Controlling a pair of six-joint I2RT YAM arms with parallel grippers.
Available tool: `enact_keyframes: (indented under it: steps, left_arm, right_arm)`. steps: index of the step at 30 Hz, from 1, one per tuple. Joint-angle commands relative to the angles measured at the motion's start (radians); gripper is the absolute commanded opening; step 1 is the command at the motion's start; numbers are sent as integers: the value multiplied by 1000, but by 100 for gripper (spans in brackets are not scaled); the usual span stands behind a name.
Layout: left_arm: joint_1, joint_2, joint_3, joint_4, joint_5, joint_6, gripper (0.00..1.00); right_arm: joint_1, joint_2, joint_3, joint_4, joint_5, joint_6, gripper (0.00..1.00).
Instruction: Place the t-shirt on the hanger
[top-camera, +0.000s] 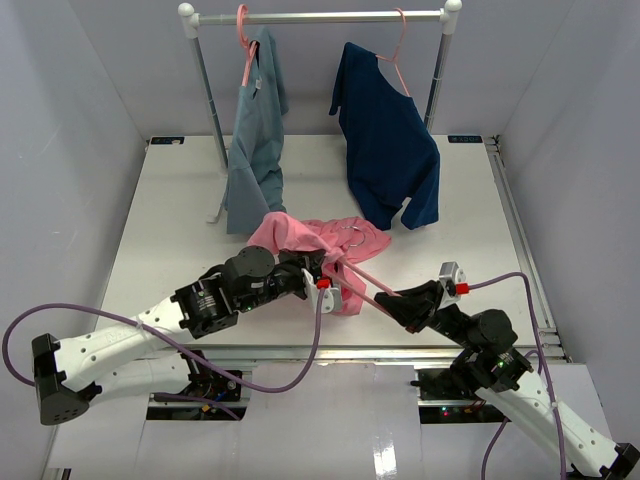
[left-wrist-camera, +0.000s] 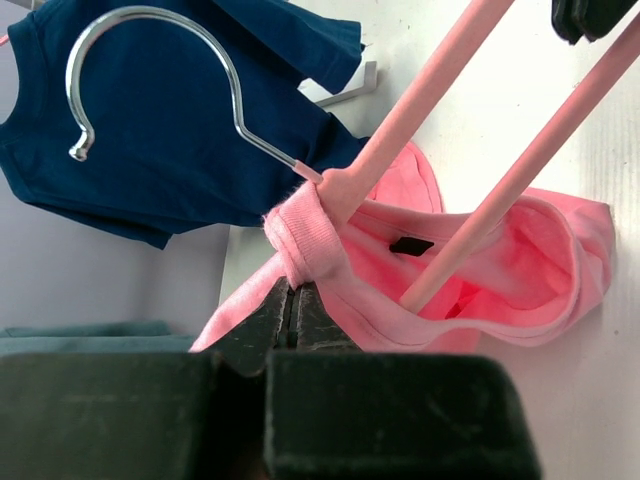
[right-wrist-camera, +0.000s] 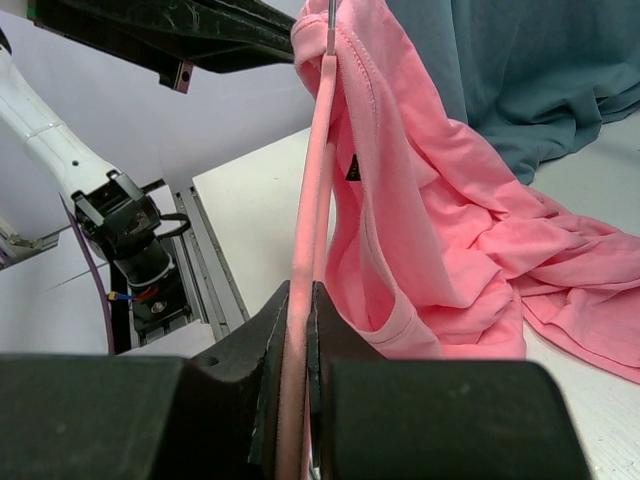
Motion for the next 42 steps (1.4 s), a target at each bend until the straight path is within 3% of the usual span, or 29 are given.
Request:
enact_keyframes:
  steps: [1,8,18,24,31,42]
  left_arm:
    - [-10,-26,72,-7,42,-36,0]
    - [-10,-27,131,-92,144,-74,3]
    - [-10,19,309,-405,242,-171,44]
    - [-10,52,407,-541,259,-209,59]
    - [-10,145,502,-652,266,-215,64]
    - [-10,181,477,-679,227,-214,63]
  right_arm:
    - [1,16,59,46,-58,-19,8]
    - [0,29,56,70,-84,-26,8]
    - [1,-24,53,65,-87,-26,8]
    - [1,-24,62,65,-105,-24,8]
    - [1,-29,65,63,-135,-27,8]
    - [1,-26,94,48,-189,-50,8]
